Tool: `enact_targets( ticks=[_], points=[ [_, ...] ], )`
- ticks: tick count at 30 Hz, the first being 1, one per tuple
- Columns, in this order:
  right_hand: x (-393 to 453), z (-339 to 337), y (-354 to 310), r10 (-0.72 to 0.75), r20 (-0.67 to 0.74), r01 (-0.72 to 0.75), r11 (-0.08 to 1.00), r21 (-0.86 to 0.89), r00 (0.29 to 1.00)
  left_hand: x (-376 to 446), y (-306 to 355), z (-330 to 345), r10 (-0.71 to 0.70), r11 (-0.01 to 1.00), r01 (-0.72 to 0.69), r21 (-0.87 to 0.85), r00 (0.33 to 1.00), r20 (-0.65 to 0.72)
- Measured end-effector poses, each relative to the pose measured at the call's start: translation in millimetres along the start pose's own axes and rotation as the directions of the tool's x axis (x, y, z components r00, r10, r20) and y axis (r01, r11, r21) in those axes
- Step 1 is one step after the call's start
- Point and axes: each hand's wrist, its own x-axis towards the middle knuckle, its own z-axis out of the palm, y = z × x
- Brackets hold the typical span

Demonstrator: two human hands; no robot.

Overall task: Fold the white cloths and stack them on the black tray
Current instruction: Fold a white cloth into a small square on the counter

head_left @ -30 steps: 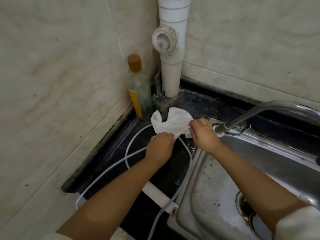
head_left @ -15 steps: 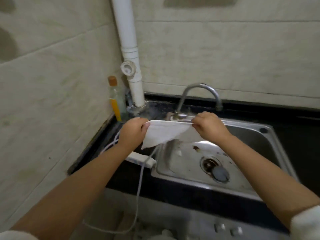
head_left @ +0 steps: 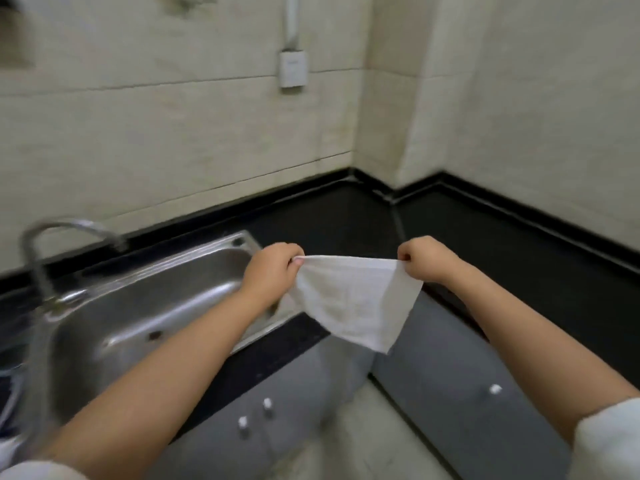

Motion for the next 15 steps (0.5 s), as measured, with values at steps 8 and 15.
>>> enact_targets(
  ticks=[8,15],
  points=[
    [-46,-42,223,0.336,-0.256,-0.327,0.942,0.080,0.906,130,191,126,0.180,0.969,-0.153,-0.195,0.976,0.127],
    [-86,-66,358,0.397,-0.556,-0.347,0.916,0.200,0.730,202,321,219,0.307,0.917,-0.279,-0.285,0.950,0.059]
  ],
)
